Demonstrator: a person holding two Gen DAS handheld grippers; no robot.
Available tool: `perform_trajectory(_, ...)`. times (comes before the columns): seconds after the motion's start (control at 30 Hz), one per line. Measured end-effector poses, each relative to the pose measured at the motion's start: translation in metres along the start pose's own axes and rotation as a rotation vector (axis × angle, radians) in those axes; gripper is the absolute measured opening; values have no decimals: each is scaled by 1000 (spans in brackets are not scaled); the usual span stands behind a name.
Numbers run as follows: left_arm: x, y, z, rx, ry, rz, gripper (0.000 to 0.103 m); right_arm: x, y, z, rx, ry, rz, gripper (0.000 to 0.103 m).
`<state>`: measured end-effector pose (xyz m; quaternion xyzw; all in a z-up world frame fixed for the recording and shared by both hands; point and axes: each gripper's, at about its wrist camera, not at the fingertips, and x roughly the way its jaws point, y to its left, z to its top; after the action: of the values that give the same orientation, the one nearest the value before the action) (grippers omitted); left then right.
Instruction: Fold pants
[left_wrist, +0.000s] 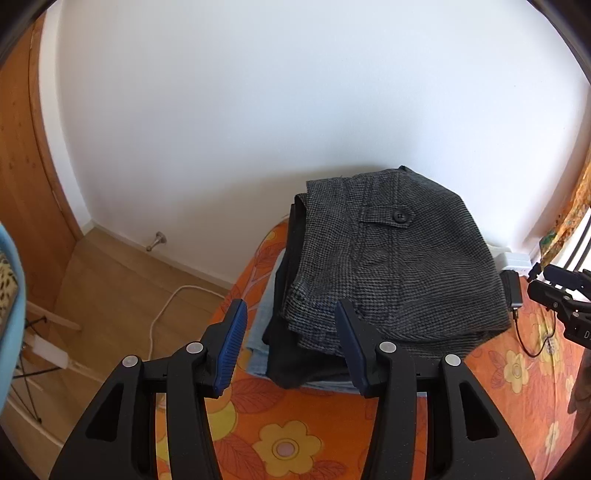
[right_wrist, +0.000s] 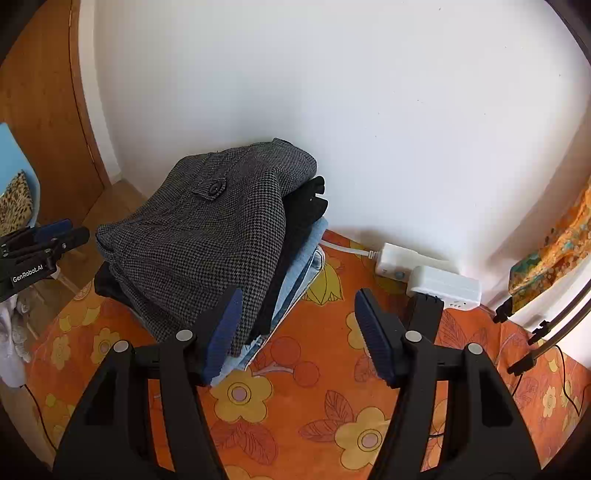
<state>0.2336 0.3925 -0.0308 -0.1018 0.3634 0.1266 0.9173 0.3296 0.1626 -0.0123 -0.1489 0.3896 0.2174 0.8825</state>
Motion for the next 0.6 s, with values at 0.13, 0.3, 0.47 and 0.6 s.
perform_trajectory(0.13,-31,-21,-9,8,-24,-27,50,-28,-10,-16,8,-16,7,66)
perform_trajectory(0.3,-69,-42,-19,2,-69,-66,58,-69,-20,-38,6,-51,14,67)
perform_trajectory(0.47,-104,-64,-34,-10,-97,-103,65,-115,-30,-67,3,-90,19,67)
perform_trajectory(0.6,-132,-86,-52,12,-125,-122,70,-149,-38,-91,-13,-120,8,68)
